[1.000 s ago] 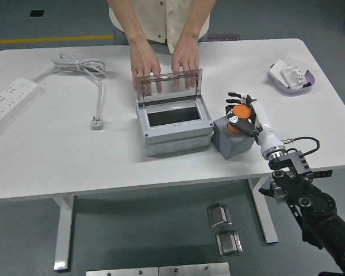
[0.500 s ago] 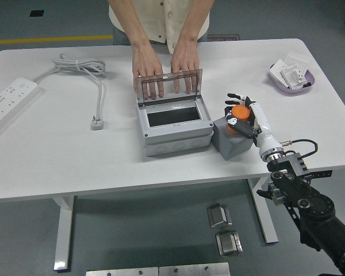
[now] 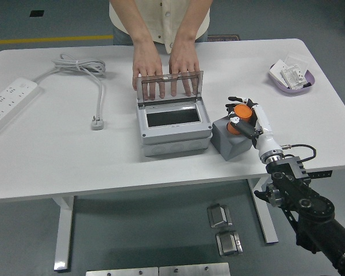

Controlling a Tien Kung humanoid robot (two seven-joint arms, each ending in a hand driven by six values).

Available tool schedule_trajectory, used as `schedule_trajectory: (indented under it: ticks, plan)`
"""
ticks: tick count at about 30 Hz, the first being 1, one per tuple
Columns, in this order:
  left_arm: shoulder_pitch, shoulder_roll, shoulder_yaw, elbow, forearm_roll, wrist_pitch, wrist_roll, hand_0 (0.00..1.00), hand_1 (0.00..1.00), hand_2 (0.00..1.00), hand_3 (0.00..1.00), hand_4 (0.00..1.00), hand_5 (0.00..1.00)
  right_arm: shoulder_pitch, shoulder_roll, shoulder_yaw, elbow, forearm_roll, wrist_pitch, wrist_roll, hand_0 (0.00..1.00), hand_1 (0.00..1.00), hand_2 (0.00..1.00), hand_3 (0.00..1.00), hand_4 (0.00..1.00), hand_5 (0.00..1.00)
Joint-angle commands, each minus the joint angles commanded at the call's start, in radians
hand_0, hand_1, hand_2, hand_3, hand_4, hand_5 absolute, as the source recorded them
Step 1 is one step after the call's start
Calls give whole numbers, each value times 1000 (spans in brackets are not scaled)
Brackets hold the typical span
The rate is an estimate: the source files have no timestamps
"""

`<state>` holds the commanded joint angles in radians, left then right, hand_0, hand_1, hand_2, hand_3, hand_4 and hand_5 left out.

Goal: Fetch the battery,place it into the box,close the lid of the box

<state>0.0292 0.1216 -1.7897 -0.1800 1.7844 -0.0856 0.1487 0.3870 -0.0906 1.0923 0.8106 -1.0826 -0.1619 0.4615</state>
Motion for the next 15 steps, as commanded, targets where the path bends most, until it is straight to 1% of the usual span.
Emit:
schedule_trajectory:
  ticks: [2,3,8,9,15]
  plan:
    - [0,0,1,0,0,0,0,613,674,669,698,679,139,0,1,-2,0,6,-1,2,645,596,556,579,163,160]
    - [0,0,1,0,0,0,0,614,674,669,700,680,140,0,1,-2,0,8,-2,2,656,578,541,546,105,156]
    - [0,2,0,0,0,0,-1,614,674,669,700,680,140,-2,3,-6,0,20,-7,6,656,578,541,546,105,156]
    - [0,2,0,0,-1,0,-1,614,674,670,701,681,139,-2,3,-6,0,22,-9,6,657,582,541,545,62,140]
    - [3,2,1,0,-2,0,0,617,673,670,702,683,142,-1,2,-7,9,31,-23,5,657,582,541,545,62,140]
